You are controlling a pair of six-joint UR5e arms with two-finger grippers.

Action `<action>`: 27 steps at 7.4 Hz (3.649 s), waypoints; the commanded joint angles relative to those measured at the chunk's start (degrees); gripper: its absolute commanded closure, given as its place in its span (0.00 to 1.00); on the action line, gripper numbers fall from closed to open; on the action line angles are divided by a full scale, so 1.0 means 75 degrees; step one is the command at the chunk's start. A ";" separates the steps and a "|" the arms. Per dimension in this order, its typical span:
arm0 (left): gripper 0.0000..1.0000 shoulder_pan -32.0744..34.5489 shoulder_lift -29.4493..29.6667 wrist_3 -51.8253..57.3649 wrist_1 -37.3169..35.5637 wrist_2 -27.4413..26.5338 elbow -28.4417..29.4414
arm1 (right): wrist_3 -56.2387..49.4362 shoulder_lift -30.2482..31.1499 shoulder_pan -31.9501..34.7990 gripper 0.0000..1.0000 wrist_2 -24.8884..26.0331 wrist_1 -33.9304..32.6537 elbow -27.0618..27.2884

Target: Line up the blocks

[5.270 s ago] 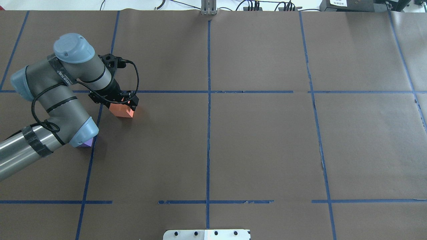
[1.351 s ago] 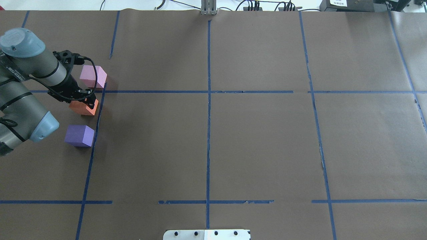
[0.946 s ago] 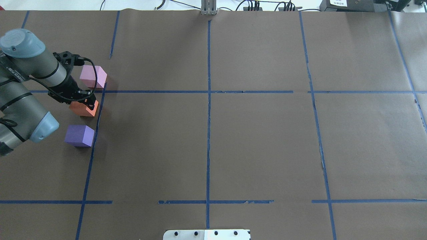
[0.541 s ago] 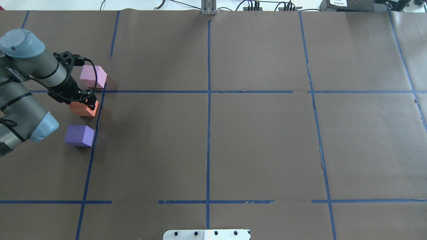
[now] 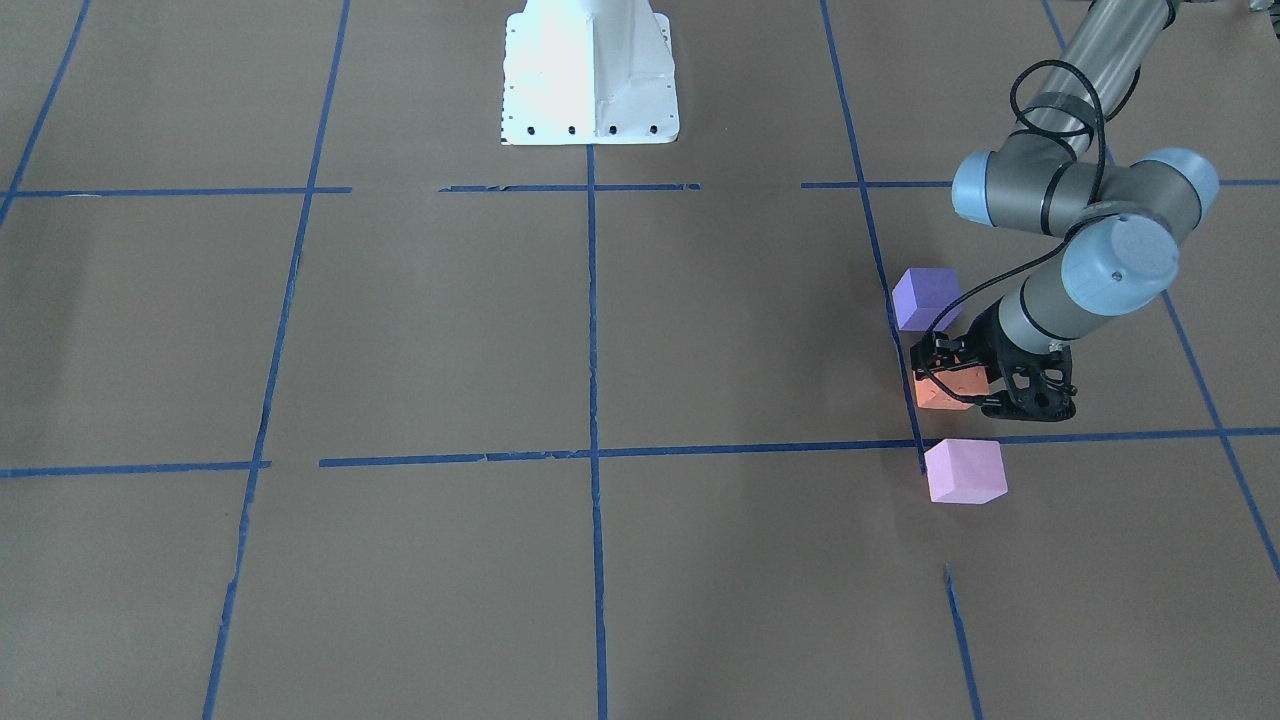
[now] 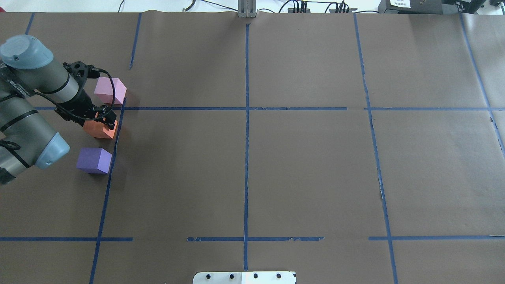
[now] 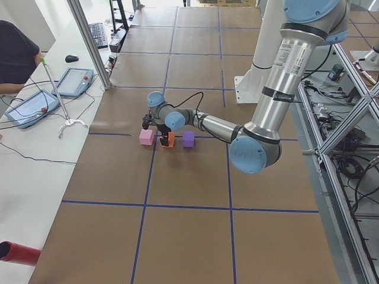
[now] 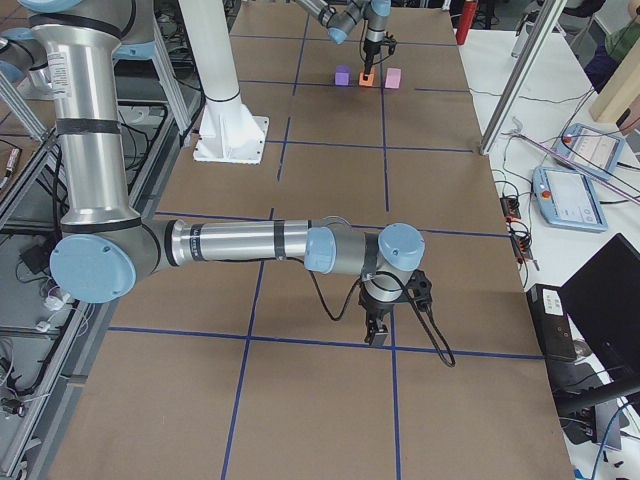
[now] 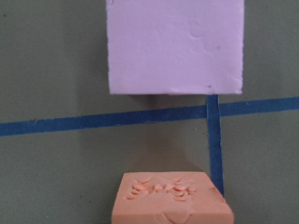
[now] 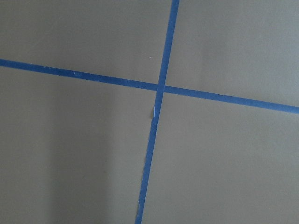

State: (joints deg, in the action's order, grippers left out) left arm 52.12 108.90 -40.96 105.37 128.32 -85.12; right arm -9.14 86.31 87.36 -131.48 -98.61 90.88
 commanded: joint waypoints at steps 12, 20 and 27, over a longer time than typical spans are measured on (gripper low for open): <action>0.00 0.2504 -0.1238 0.1889 -0.1417 0.0492 -0.2373 | 0.0000 0.0000 0.0000 0.00 0.0000 0.0000 0.0000; 0.00 0.5332 -0.3281 0.6724 -0.1194 0.0691 -0.1506 | 0.0000 0.0000 0.0000 0.00 0.0000 0.0000 0.0000; 0.00 0.5297 -0.3293 0.5344 -0.1183 0.0832 -0.1459 | 0.0000 0.0000 0.0000 0.00 0.0000 0.0000 0.0000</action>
State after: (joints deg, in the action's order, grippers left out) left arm 91.90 84.14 -0.46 96.54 134.44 -96.14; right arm -9.14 86.31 87.36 -131.46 -98.61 90.88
